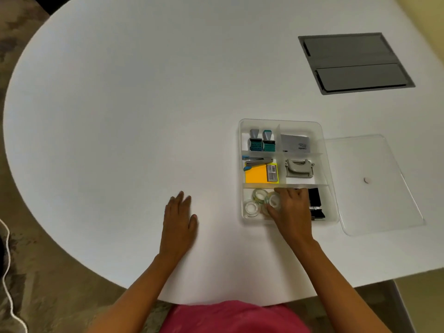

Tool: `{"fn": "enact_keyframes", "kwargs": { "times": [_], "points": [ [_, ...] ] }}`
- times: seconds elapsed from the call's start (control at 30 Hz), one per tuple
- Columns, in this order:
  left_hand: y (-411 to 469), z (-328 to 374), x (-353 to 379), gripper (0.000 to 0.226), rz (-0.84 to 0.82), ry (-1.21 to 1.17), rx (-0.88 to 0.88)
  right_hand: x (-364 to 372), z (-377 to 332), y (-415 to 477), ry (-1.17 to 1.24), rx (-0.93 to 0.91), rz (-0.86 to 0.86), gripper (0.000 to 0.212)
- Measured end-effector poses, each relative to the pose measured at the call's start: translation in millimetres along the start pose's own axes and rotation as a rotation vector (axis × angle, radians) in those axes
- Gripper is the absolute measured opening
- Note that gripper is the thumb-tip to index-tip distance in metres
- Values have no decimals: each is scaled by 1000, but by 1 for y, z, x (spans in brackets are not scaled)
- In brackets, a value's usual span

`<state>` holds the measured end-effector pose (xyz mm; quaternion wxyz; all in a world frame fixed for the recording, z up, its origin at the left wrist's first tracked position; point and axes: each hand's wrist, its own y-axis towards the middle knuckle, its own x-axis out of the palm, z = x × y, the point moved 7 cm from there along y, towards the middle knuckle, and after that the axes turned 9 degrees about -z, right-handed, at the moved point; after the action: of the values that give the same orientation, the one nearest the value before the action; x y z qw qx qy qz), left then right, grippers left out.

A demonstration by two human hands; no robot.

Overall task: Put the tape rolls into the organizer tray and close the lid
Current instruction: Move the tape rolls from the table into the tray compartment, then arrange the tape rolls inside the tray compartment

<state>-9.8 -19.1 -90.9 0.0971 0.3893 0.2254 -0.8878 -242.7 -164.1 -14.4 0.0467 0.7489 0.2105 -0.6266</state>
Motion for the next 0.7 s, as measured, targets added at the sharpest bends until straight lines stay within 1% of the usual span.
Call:
{"fn": "enact_keyframes", "kwargs": {
  "times": [0.07,0.13,0.3,0.4,0.53,0.63,0.7],
  "points": [
    [-4,19,0,37,42,7,52,4,1,0,-6,11,-7,41],
    [-7,38,1,28,61,21,62,8,0,-1,-27,19,-19,40],
    [-5,88,2,19,98,-7,139,9,0,-1,-57,32,-21,38],
    [0,119,3,17,108,-10,210,8,1,-2,-21,41,-31,38],
    [6,152,12,15,95,144,297,-1,5,-10,73,23,86,41],
    [14,168,19,13,90,219,342,-8,17,-15,118,40,163,35],
    [21,174,25,16,69,270,351,-10,25,-19,133,50,196,29]
  ]
}}
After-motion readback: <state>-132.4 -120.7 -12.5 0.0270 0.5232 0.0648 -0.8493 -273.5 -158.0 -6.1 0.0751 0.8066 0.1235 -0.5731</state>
